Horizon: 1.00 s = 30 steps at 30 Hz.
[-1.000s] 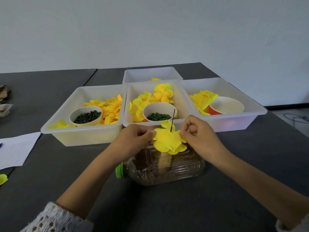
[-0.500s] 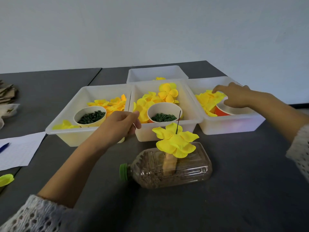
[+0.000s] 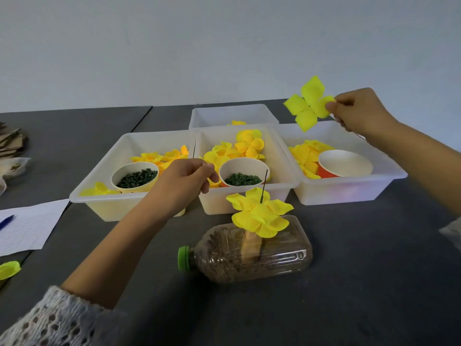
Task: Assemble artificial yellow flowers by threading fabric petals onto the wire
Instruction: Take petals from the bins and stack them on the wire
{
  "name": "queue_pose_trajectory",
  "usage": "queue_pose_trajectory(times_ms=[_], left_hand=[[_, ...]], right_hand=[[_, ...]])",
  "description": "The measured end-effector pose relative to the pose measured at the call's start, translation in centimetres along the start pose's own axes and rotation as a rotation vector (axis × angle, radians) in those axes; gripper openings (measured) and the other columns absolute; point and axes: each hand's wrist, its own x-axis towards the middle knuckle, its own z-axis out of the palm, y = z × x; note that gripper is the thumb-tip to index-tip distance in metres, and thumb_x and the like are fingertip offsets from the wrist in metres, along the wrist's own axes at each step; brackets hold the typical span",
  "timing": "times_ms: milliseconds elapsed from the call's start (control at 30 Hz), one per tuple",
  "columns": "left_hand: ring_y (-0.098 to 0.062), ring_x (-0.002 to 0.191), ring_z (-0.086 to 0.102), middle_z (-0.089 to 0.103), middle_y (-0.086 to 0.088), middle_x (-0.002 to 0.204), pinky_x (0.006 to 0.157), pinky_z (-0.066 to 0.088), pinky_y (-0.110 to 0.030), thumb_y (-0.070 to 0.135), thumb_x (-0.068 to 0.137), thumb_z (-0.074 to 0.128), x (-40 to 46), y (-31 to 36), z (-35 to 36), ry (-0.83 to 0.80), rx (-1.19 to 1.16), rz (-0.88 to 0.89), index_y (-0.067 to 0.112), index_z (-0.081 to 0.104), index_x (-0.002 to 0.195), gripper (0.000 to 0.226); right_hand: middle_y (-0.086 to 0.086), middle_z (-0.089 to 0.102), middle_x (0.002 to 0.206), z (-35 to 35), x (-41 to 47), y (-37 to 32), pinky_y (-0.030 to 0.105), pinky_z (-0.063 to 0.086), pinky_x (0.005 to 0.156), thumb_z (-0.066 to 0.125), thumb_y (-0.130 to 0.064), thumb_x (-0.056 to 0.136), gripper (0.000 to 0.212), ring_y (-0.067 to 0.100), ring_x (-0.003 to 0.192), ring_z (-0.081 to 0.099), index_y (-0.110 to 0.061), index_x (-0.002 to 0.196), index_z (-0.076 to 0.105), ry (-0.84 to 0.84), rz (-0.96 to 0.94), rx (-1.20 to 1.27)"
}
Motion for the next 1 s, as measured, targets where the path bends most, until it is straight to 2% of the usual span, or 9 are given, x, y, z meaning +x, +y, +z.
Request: queue_pose_trajectory(times_ms=[100,200,267,333,467,667,867,1000], left_hand=[[-0.005,0.044,0.036,0.050,0.011,0.048,0.043,0.029,-0.012,0.023,0.104,0.044,-0.2,1.0,0.5,0.001,-0.094,0.048,0.014,0.066,0.077,0.036],[-0.005,0.044,0.037,0.050,0.010,0.049,0.042,0.030,-0.011,0.026,0.105,0.041,-0.6,1.8,1.3,-0.027,-0.165,0.094,0.012,0.068,0.077,0.041],[-0.006,0.046,0.040,0.053,0.008,0.052,0.044,0.031,-0.012,0.033,0.106,0.037,-1.0,2.0,2.2,-0.075,-0.205,0.103,0.014,0.070,0.076,0.048],[-0.006,0.045,0.041,0.055,0.006,0.054,0.043,0.031,-0.013,0.043,0.106,0.031,-1.4,2.3,3.0,-0.129,-0.278,0.073,0.019,0.073,0.074,0.059],[-0.007,0.044,0.041,0.053,0.005,0.054,0.040,0.032,-0.016,0.064,0.100,0.012,-1.2,3.0,3.2,-0.179,-0.494,-0.090,0.025,0.075,0.071,0.080],[-0.010,0.043,0.039,0.052,0.004,0.052,0.040,0.028,-0.018,0.072,0.095,0.011,-0.9,2.9,2.8,-0.091,-0.522,-0.173,0.027,0.065,0.049,0.084],[-0.009,0.040,0.040,0.053,0.005,0.049,0.037,0.029,-0.016,0.053,0.100,0.028,-1.1,2.8,2.6,-0.096,-0.410,-0.171,0.026,0.061,0.044,0.071],[-0.006,0.041,0.040,0.054,0.005,0.049,0.038,0.029,-0.013,0.039,0.104,0.031,-1.7,2.6,2.7,-0.088,-0.301,-0.052,0.024,0.061,0.049,0.064]], right_hand=[[0.011,0.046,0.057,0.0,-2.5,-3.1,0.024,0.032,0.044,0.058,-0.012,0.095,0.032,0.015,0.043,0.037,-0.013,0.063,0.056,-0.061,-0.019,0.192],[0.011,0.059,0.069,0.7,-5.6,-5.6,0.019,0.040,0.044,0.055,-0.006,0.095,0.016,0.010,0.043,0.046,-0.004,0.086,0.068,-0.133,-0.080,0.328],[0.010,0.061,0.076,1.5,-7.4,-6.7,0.020,0.044,0.048,0.054,-0.001,0.094,0.017,0.011,0.050,0.051,0.005,0.103,0.068,-0.151,-0.078,0.428],[0.013,0.061,0.076,2.5,-8.9,-7.7,0.020,0.048,0.051,0.054,0.003,0.093,0.021,0.011,0.052,0.055,0.005,0.109,0.068,-0.143,-0.114,0.476],[0.005,0.062,0.078,4.1,-11.3,-8.7,0.024,0.053,0.062,0.056,0.007,0.089,0.031,0.019,0.063,0.062,-0.010,0.109,0.071,-0.099,-0.308,0.407],[0.010,0.063,0.089,4.8,-12.7,-7.3,0.041,0.053,0.069,0.052,0.013,0.086,0.038,0.021,0.074,0.064,-0.007,0.112,0.071,0.017,-0.641,0.122],[0.012,0.062,0.091,4.7,-13.1,-5.5,0.041,0.051,0.070,0.055,0.014,0.085,0.037,0.020,0.078,0.061,-0.003,0.114,0.069,0.066,-0.730,0.045],[0.014,0.063,0.090,4.7,-13.4,-4.6,0.040,0.050,0.069,0.054,0.013,0.085,0.037,0.024,0.077,0.062,-0.003,0.114,0.069,0.063,-0.737,0.016]])
